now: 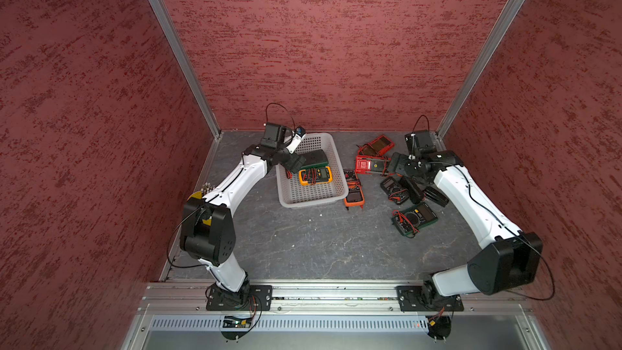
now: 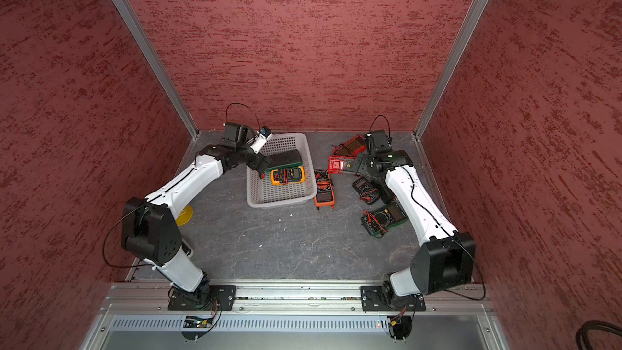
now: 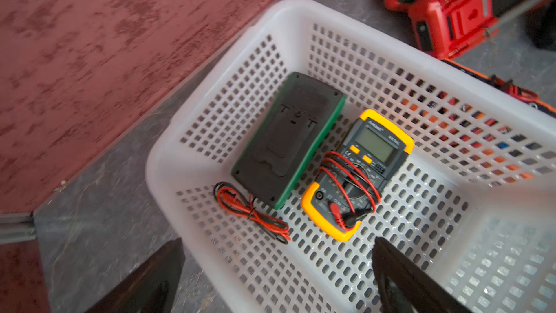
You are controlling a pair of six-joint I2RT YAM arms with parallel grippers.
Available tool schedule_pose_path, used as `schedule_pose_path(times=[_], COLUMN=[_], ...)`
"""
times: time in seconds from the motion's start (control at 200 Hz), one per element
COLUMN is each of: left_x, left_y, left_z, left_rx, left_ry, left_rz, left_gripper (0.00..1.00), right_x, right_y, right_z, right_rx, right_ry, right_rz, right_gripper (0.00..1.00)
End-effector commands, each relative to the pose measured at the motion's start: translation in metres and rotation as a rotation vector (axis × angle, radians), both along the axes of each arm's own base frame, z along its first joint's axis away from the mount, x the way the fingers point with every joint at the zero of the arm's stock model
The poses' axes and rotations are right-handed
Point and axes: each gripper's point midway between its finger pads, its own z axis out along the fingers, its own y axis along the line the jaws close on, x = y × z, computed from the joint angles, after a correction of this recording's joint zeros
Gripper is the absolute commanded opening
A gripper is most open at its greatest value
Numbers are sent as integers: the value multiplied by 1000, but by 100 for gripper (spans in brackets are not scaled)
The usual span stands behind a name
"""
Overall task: Put the multimeter into the basket
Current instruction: Place the multimeter in the basket, then pick up the multimeter from the center of the board.
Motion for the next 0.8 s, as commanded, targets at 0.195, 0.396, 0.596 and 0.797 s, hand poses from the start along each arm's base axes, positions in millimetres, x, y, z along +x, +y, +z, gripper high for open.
schedule_pose_path(times=[0.195, 0.396, 0.596, 0.797], left_x=[-9, -7, -5, -7], left_y=[23, 39, 62, 68], left_z=[28, 21, 22, 22], left_rx=[-258, -375, -453, -502], left_ry=[8, 37, 56, 63], left_rz=[333, 473, 586, 651], left_gripper=[100, 100, 100, 100], right_x=[-4, -12, -10, -1], right_y=[22, 26, 48, 73], right_z=[-10, -23, -42, -60], right_rx=[15, -6, 5, -16], right_ry=[74, 124, 178, 241], right_rz=[112, 164, 259, 360], right_gripper=[99, 99, 99, 99])
